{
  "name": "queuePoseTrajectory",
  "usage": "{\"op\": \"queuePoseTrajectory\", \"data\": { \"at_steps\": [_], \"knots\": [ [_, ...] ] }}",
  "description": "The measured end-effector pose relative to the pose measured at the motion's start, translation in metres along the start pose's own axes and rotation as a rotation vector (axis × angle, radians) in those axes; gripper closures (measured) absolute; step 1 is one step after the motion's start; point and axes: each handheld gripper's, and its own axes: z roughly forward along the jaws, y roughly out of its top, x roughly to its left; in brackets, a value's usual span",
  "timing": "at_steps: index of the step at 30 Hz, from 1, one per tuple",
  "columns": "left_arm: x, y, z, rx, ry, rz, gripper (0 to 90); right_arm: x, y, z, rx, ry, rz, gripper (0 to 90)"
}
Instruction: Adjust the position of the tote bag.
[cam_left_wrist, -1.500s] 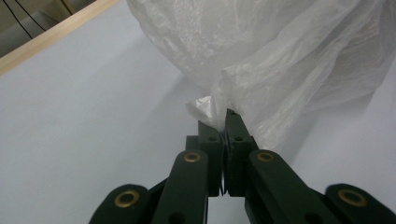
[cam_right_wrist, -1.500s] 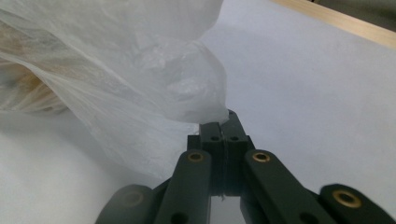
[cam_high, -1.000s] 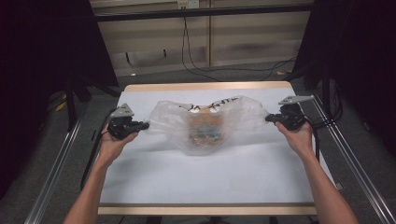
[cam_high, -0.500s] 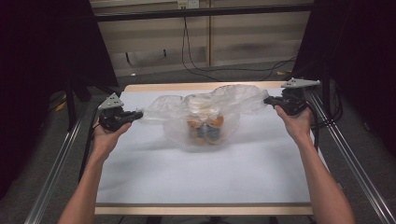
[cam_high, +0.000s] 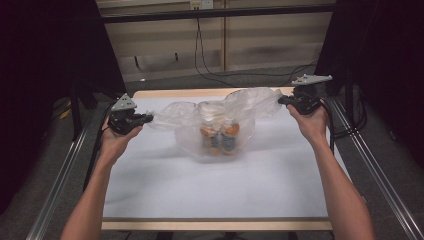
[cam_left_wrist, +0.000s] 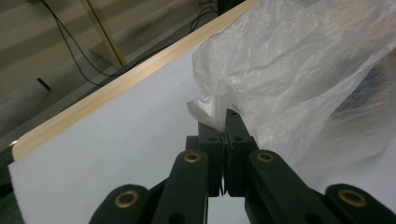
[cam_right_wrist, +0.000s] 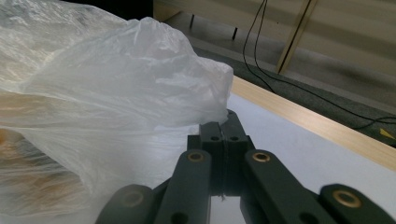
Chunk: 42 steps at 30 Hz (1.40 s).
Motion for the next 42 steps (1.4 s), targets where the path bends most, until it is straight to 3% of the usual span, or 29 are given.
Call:
{"op": "queuePoseTrajectory", "data": {
  "at_steps": [1,4,5,8,11,16,18,20,23,26,28,34,38,42],
  "knots": [
    [-0.002,0.0,0.003,0.037,0.007,0.033,88.5,0.0,0.0,0.003,0.017,-0.004,-0.008,90.0],
    [-0.009,-0.003,0.017,0.114,-0.004,0.059,88.5,0.001,-0.004,0.015,0.093,-0.013,-0.027,90.0],
    [-0.01,-0.004,0.021,0.155,-0.012,0.088,88.5,0.002,-0.006,0.019,0.12,-0.007,-0.027,90.0],
    [-0.018,-0.004,0.032,0.215,0.001,0.153,88.5,0.004,-0.011,0.031,0.163,-0.002,-0.041,90.0],
    [-0.025,-0.009,0.044,0.254,-0.036,0.156,88.5,0.007,-0.017,0.041,0.203,-0.006,-0.056,90.0],
    [-0.035,-0.019,0.056,0.265,-0.091,0.135,88.5,0.014,-0.029,0.057,0.27,0.01,-0.081,90.0],
    [-0.038,-0.02,0.057,0.298,-0.128,0.161,88.3,0.016,-0.033,0.061,0.277,0.028,-0.079,90.0],
    [-0.041,-0.021,0.053,0.297,-0.133,0.177,88.3,0.019,-0.038,0.06,0.272,0.03,-0.083,90.0],
    [-0.038,-0.024,0.038,0.24,-0.137,0.147,85.8,0.016,-0.044,0.047,0.202,0.093,-0.047,90.0],
    [-0.037,-0.027,0.018,0.143,-0.177,0.109,80.7,0.012,-0.046,0.025,0.105,0.151,-0.008,89.1],
    [-0.039,-0.028,0.006,0.113,-0.166,0.11,75.6,0.012,-0.047,0.011,0.072,0.17,-0.006,85.7],
    [-0.047,-0.025,-0.025,0.065,-0.157,0.133,65.6,0.013,-0.043,-0.026,0.009,0.192,-0.032,68.6],
    [-0.047,-0.023,-0.043,-0.025,-0.156,0.093,55.9,0.015,-0.038,-0.048,-0.035,0.203,-0.042,58.6],
    [-0.05,-0.019,-0.051,-0.069,-0.157,0.083,47.8,0.019,-0.033,-0.065,-0.061,0.195,-0.068,48.5]
  ]
}}
